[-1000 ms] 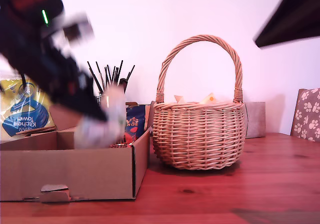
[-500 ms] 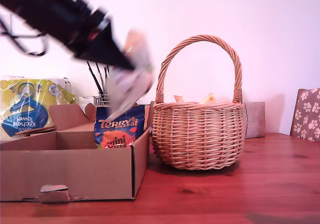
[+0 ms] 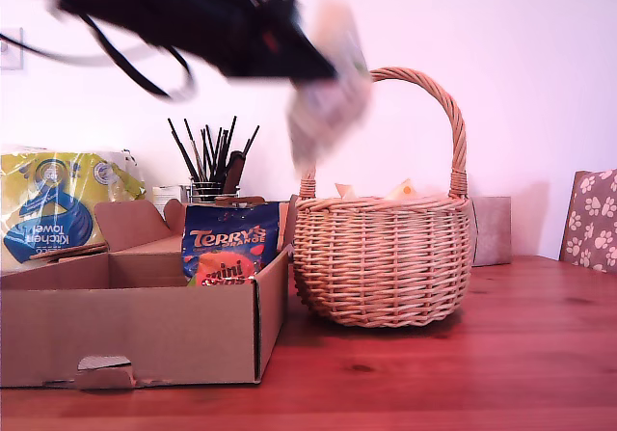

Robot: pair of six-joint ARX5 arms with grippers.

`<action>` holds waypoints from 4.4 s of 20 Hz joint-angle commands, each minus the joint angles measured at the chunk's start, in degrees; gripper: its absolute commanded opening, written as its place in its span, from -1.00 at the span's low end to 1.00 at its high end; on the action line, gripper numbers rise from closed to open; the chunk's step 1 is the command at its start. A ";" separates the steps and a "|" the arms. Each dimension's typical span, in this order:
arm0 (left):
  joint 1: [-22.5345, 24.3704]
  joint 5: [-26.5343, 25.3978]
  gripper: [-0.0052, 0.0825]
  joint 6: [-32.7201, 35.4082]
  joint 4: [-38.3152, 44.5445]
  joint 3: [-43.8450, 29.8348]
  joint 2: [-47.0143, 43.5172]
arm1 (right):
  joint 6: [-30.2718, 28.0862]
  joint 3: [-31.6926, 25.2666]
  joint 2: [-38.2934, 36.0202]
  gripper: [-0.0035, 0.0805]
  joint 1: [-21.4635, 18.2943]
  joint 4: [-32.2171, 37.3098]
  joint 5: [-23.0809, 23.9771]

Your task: Move the bags of Easter eggs from the cardboard box on the left into the woven basket on the right side.

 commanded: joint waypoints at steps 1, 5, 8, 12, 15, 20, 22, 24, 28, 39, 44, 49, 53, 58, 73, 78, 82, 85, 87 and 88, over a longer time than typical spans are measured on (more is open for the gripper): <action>-0.76 -0.02 -0.58 -0.31 1.27 4.70 3.32 | 0.04 0.02 0.52 -0.94 -0.20 -0.33 0.22; -0.92 -0.70 -0.58 -0.31 -2.64 13.42 12.41 | -0.02 0.04 0.46 -0.94 -0.20 -0.44 0.22; -0.92 -2.10 -0.56 -0.31 -5.95 15.80 15.63 | -0.42 0.02 0.46 -0.94 -0.20 -0.42 0.24; -0.92 -3.30 0.58 -0.33 -7.91 16.04 16.13 | -0.44 0.04 0.46 -0.94 -0.20 -0.39 0.22; -0.92 -3.85 0.70 -0.33 -11.23 16.74 15.08 | -0.46 0.04 0.46 -0.94 -0.20 -0.39 0.22; -0.28 -4.26 0.70 4.09 -30.18 17.57 6.38 | -1.09 0.04 0.46 -0.94 -0.20 -0.39 0.22; 0.81 -5.16 0.70 8.28 -39.34 17.68 2.14 | -1.49 0.02 0.48 -0.94 -0.20 -0.37 0.22; 2.01 -9.51 0.70 8.92 -46.07 17.70 -1.22 | -1.51 0.02 0.48 -0.94 -0.20 -0.15 0.22; 3.76 -15.91 0.70 10.38 -55.80 17.70 -4.04 | -1.49 0.02 0.48 -0.94 -0.20 -0.02 -0.02; 17.53 -6.95 0.70 23.78 -54.12 20.02 -0.90 | -1.92 0.02 0.48 -0.94 -0.20 0.02 0.00; 19.28 -2.95 0.70 25.29 -57.13 29.55 9.70 | -1.92 0.02 0.50 -0.94 -0.20 0.85 0.02; 20.06 0.11 0.70 25.33 -66.75 43.06 22.32 | -1.92 0.02 0.70 -0.94 -0.20 1.57 0.02; 20.65 1.05 0.70 25.35 -71.56 48.11 29.44 | -1.92 0.02 0.74 -0.94 -0.20 1.66 0.02; 20.46 3.61 0.70 25.66 -73.83 48.19 31.26 | -1.92 0.02 0.74 -0.94 -0.20 1.60 0.02; 12.94 0.13 0.39 18.45 -93.59 49.48 31.06 | -3.02 0.02 0.74 -0.94 -0.20 1.53 0.02; 13.35 -1.01 0.37 17.70 -89.48 46.86 31.28 | -3.04 0.02 0.74 -0.94 -0.20 1.51 0.02; 13.27 0.04 0.37 17.59 -85.90 42.42 31.30 | -3.10 0.02 0.74 -0.94 -0.20 1.53 0.02; 13.22 0.04 0.26 16.85 -84.35 40.74 31.32 | -3.23 0.02 0.74 -0.94 -0.20 1.53 0.02; 13.22 -0.02 0.03 15.85 -82.34 40.63 31.32 | -3.28 0.02 0.74 -0.94 -0.20 1.66 0.02; 13.22 0.09 -0.10 15.43 -81.42 40.54 31.36 | -3.28 0.02 0.76 -0.94 -0.20 1.68 0.02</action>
